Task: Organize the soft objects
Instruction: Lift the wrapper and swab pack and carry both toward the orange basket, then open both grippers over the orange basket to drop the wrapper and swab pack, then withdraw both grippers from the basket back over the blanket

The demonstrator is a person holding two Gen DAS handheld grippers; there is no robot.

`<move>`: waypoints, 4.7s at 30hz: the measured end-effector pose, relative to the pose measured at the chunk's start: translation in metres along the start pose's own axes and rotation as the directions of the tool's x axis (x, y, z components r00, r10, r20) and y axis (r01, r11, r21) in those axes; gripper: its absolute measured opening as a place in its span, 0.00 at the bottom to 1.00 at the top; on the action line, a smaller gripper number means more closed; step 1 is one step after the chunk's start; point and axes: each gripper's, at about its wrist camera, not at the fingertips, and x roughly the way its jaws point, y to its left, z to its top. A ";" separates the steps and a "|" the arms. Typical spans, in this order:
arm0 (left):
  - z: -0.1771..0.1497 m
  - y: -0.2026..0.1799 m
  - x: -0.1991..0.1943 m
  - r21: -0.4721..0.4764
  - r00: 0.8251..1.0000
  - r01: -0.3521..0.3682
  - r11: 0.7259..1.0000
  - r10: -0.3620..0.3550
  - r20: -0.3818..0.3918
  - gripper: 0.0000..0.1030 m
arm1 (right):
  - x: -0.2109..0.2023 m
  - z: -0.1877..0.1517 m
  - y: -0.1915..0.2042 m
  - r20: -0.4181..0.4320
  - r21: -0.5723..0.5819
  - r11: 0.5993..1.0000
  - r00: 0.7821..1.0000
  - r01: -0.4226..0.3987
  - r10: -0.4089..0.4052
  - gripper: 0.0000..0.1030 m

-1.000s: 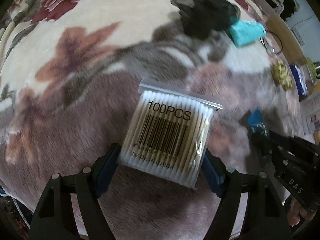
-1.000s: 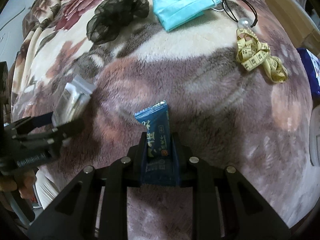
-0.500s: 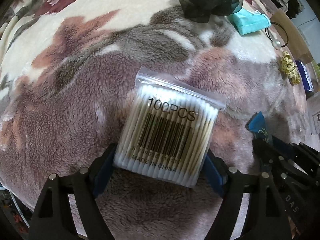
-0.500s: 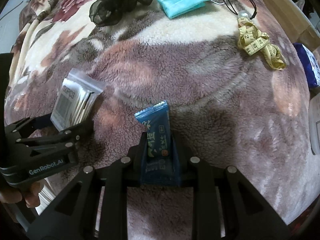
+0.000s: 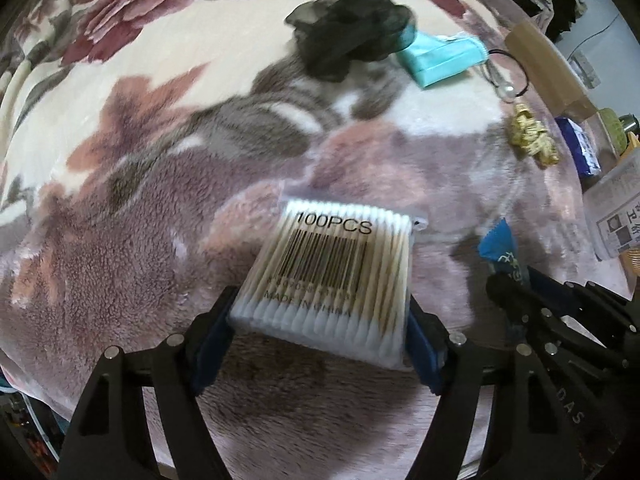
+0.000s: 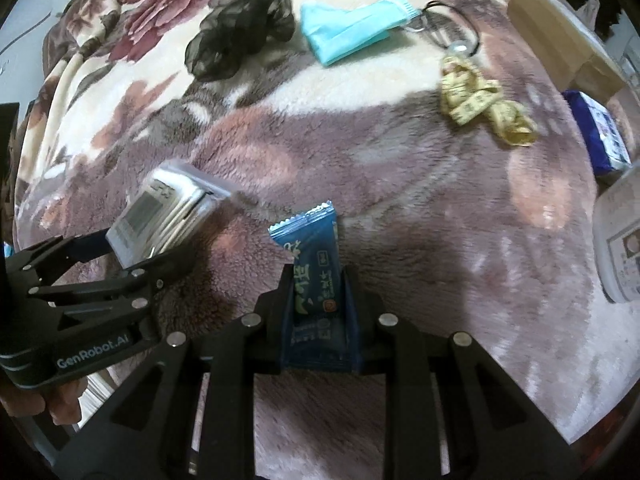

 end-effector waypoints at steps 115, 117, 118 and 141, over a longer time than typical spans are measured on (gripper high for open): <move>0.080 -0.409 -0.135 0.488 0.930 0.193 0.851 -0.317 0.185 0.99 | -0.201 -0.033 -0.326 0.242 0.506 0.852 0.926 0.133 -0.288 0.92; 0.082 -0.397 -0.137 0.474 0.931 0.192 0.859 -0.312 0.190 0.99 | -0.201 -0.030 -0.318 0.241 0.494 0.859 0.927 0.138 -0.288 0.92; 0.083 -0.393 -0.138 0.469 0.931 0.191 0.862 -0.310 0.192 0.99 | -0.201 -0.027 -0.313 0.241 0.485 0.863 0.927 0.142 -0.287 0.92; 0.104 -0.246 -0.140 0.311 0.942 0.177 0.934 -0.253 0.222 0.99 | -0.186 0.024 -0.193 0.247 0.294 0.934 0.929 0.201 -0.277 0.93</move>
